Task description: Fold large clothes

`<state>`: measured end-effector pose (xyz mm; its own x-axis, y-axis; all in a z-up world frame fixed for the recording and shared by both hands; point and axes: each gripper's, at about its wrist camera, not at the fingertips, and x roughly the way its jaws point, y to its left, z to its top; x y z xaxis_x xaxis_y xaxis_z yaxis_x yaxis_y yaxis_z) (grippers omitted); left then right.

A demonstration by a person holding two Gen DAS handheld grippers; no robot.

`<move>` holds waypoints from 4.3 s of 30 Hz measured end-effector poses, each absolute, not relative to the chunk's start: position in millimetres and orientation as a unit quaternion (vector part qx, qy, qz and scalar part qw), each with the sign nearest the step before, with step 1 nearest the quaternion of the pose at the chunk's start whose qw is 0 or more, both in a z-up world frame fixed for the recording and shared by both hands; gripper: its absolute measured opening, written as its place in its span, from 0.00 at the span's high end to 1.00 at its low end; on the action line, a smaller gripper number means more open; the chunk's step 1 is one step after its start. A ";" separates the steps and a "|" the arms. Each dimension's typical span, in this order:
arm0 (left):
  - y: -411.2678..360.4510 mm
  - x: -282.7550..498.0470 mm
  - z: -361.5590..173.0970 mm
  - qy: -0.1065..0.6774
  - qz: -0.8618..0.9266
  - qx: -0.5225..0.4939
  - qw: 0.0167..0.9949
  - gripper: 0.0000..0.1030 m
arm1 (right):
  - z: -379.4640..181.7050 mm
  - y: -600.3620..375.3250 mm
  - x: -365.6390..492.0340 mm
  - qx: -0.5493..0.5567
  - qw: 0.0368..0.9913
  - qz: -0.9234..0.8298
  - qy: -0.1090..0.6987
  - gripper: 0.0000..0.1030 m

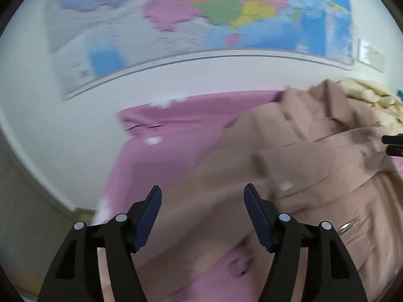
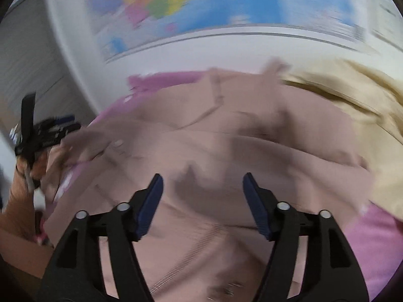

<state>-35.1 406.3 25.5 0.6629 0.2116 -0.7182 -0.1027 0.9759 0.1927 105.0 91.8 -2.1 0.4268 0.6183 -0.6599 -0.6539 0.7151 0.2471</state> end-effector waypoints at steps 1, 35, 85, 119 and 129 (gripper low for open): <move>418.4 -45.9 25.0 0.408 0.104 0.067 0.904 0.35 | -5.2 103.8 103.9 -0.033 0.838 0.385 0.386 0.35; 456.8 -108.7 41.0 0.450 -0.003 -0.002 0.893 0.96 | -55.7 426.2 -73.1 -0.083 0.626 0.646 0.429 0.35; 320.5 30.5 -41.2 0.480 -0.047 0.028 0.875 0.43 | -26.5 48.1 14.5 -0.034 0.874 0.304 0.378 0.14; 301.2 59.0 -48.8 0.482 0.016 0.057 0.874 0.41 | -3.5 -44.2 109.8 0.102 0.894 0.267 0.345 0.91; 331.3 54.6 -50.3 0.464 0.055 0.011 0.884 0.37 | -42.1 -59.3 139.6 0.139 0.873 0.248 0.396 0.90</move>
